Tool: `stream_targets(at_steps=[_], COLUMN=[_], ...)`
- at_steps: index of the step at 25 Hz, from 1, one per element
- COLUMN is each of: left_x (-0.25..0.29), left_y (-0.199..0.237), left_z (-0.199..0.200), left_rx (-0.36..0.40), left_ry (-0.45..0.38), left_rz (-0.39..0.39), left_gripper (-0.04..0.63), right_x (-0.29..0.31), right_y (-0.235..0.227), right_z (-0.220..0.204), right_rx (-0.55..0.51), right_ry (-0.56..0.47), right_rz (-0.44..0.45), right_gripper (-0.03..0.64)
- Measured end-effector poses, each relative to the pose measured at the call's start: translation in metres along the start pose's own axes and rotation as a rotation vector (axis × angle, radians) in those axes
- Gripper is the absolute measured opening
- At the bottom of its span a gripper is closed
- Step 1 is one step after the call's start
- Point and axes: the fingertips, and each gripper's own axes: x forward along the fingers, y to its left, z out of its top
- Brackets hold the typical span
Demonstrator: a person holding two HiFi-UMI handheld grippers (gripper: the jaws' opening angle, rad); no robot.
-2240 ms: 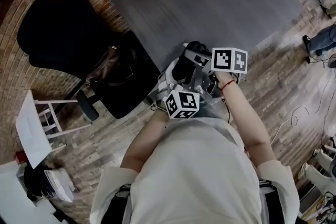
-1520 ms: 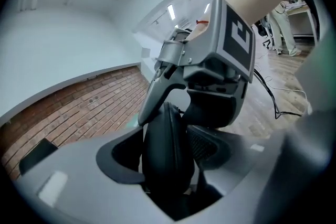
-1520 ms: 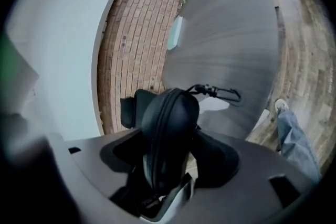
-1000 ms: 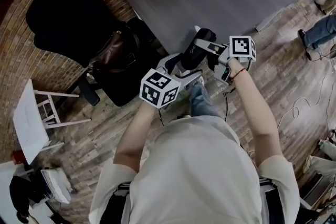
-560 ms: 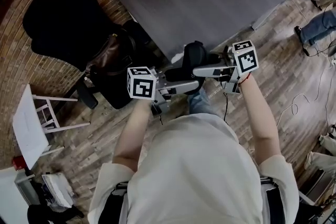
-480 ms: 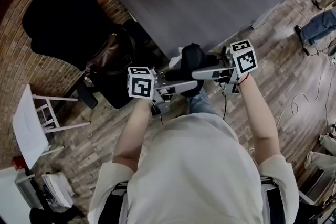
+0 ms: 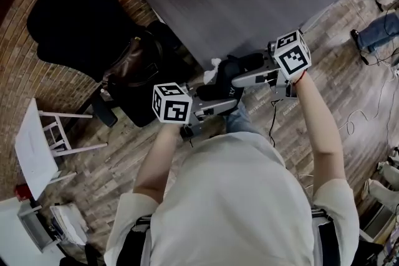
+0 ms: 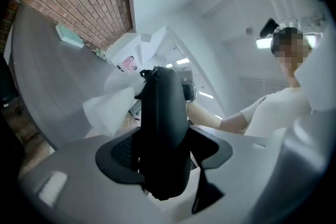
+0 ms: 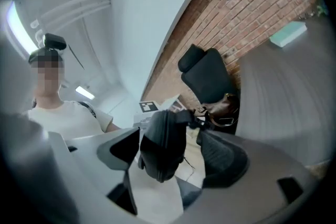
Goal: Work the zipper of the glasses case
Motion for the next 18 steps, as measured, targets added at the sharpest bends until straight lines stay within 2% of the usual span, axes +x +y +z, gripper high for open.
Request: stream_targets(at_steps=[4,7,13,15,18], left_x=[0.012,0.021,0.03,0.03,0.03], left_y=[0.006,0.007,0.01,0.011,0.012], left_z=[-0.015,-0.022,-0.032,-0.033,-0.036], left_rx=[0.057,0.1,0.164,0.173,0.178], left_ry=[0.069,0.124,0.214,0.232,0.255], left_rz=[0.065,0.094,0.14,0.146,0.146], left_gripper=[0.278,0.278,0.278,0.278,0.278], right_x=[0.008,0.02,0.041,0.045,0.049], right_y=[-0.011,-0.017,-0.03,-0.033,-0.037], right_z=[0.005,0.003,-0.019,-0.031,-0.042], right_rx=[-0.118,-0.189,-0.219,-0.247,-0.328], right_ry=[0.267,0.47,0.753,0.853,0.942], right_rz=[-0.114,-0.164,-0.201,-0.209,-0.226], right_gripper=[0.342,0.344,0.333,0.291,0.156])
